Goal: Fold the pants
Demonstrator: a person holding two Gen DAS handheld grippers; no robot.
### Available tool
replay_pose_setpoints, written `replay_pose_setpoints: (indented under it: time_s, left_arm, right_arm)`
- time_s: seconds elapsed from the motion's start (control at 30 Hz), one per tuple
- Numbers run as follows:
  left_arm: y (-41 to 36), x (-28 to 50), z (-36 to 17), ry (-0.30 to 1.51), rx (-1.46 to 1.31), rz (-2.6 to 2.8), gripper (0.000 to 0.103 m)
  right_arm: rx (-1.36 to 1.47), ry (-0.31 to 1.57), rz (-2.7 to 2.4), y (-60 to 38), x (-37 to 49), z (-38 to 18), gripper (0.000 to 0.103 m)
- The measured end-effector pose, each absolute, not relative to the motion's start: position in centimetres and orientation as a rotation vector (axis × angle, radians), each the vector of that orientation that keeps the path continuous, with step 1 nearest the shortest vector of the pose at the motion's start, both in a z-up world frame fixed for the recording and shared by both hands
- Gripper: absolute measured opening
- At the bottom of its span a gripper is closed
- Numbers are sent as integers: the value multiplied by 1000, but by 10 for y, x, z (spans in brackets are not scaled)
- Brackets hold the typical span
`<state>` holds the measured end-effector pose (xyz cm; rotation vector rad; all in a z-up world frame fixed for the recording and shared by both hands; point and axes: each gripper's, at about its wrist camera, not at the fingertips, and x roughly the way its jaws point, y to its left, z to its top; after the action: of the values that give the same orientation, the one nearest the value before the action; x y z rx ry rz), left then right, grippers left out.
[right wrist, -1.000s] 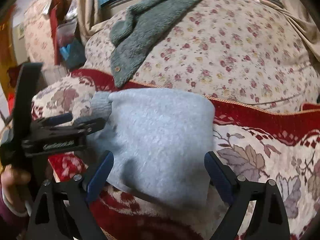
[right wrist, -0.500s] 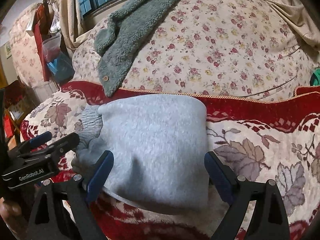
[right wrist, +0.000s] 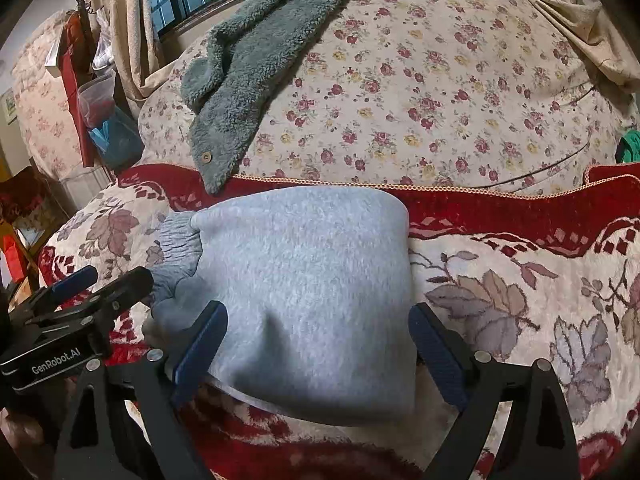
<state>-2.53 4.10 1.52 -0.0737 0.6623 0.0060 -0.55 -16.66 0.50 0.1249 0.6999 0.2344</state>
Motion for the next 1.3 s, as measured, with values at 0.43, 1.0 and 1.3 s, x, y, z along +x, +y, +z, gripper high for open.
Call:
replay_pose_setpoints:
  time_s: [0.43, 1.0, 1.3]
  left_arm:
    - [76, -1, 14, 735, -109, -117, 103]
    - [133, 101, -88, 1025, -601, -556, 103]
    - [101, 107, -90, 1068, -536, -529, 88]
  right_arm:
    - [135, 713, 284, -191, 10, 4, 95]
    - [842, 944, 649, -255, 100, -107, 103]
    - [825, 953, 707, -247, 100, -101, 91]
